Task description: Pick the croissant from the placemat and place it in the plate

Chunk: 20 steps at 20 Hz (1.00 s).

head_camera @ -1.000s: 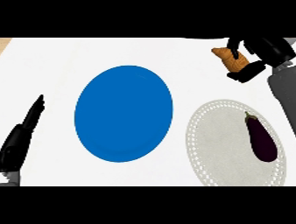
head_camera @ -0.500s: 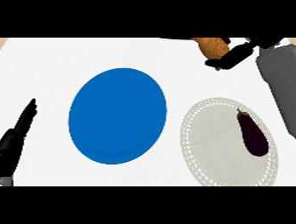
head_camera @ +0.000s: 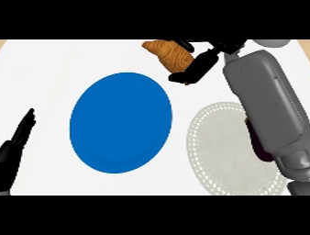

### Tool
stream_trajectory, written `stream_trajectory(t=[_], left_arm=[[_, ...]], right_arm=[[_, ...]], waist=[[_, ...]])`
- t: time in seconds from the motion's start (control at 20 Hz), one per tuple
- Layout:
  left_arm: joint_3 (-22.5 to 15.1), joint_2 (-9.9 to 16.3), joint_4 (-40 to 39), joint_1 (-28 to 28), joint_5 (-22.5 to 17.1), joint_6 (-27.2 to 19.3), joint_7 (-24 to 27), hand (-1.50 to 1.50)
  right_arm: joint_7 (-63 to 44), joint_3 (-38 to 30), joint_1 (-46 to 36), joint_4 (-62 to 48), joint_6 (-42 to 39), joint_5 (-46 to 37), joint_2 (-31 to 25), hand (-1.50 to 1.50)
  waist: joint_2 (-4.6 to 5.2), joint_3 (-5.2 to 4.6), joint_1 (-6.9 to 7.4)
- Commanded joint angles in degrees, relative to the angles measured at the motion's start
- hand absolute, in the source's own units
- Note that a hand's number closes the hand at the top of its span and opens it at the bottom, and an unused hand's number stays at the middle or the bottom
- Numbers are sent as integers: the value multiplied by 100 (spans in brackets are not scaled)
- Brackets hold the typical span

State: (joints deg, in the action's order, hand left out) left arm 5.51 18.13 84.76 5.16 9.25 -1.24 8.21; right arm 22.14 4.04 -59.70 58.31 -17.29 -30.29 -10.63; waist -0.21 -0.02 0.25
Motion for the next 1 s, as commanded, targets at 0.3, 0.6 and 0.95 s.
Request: stream_trajectory(t=[0.3,0.6,0.95], left_arm=[[13,7,84,-163,106,83,-5,0],[-67,-146,-40,-203,210,66,-115,0],[-31,-54,9,-384,147,239,-47,0]], right_arm=[[-1697,962,-557,-204,136,179,1045,150],[-1957,2296,-350,-425,655,675,1059,150],[-2283,2993,-6,-952,1366,2065,1062,150]], waist=[[27,-3,118],[37,-2,144],[87,-5,360]])
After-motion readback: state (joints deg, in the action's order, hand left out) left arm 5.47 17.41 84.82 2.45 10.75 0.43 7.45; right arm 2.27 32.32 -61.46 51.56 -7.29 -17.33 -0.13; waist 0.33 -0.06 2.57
